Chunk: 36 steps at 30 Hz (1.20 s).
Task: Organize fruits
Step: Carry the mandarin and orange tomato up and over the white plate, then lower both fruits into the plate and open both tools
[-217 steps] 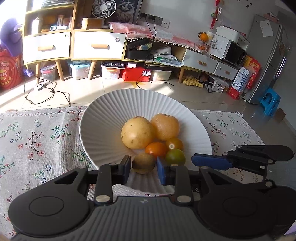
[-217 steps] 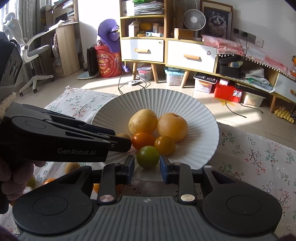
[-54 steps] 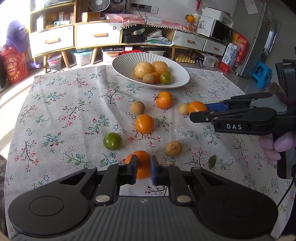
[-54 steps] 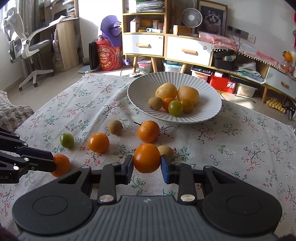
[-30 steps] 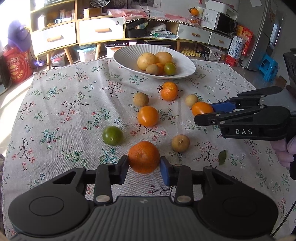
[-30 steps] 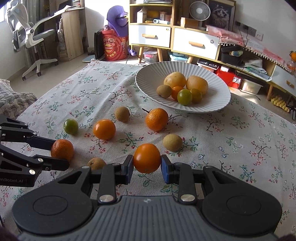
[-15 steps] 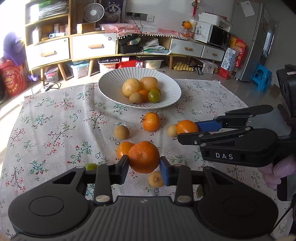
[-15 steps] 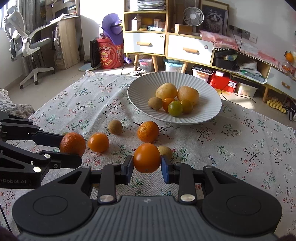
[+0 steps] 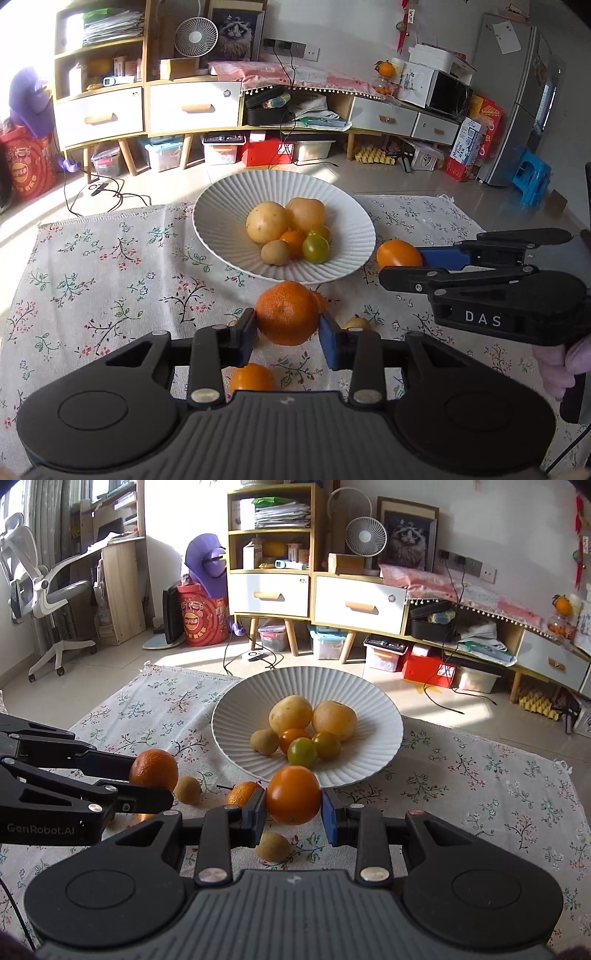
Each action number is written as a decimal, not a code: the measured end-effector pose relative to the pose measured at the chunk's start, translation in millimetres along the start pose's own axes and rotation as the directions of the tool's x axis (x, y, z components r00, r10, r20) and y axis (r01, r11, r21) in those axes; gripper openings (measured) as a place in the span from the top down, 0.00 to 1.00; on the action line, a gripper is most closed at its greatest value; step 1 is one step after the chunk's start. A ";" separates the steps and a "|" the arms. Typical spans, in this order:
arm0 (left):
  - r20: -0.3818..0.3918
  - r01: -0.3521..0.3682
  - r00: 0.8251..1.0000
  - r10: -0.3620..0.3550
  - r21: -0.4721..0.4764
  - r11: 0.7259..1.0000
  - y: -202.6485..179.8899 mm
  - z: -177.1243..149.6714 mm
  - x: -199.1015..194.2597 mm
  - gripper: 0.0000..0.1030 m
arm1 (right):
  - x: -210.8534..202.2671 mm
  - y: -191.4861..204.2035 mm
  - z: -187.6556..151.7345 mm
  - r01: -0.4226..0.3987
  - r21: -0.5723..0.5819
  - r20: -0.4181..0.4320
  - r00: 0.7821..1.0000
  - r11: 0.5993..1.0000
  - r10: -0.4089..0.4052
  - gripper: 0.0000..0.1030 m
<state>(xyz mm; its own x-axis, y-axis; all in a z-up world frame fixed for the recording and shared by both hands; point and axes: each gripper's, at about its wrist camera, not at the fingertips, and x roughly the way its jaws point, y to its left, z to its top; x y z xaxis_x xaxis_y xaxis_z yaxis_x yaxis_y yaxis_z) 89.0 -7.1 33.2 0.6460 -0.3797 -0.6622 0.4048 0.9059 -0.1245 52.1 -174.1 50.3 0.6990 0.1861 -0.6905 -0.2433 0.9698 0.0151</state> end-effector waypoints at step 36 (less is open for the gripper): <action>-0.031 -0.071 0.997 0.068 -0.093 0.993 25.8 47.6 77.8 0.69 | 69.4 -38.9 19.8 0.018 0.052 -0.033 0.999 0.998 -0.016 0.72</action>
<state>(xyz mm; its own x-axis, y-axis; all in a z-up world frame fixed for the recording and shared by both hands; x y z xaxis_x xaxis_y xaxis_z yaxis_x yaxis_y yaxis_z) 180.5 -22.2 13.6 0.6514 -0.3111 -0.6921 0.2965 0.9439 -0.1453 123.5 -195.7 16.2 0.6800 0.1652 -0.7143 -0.1953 0.9799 0.0407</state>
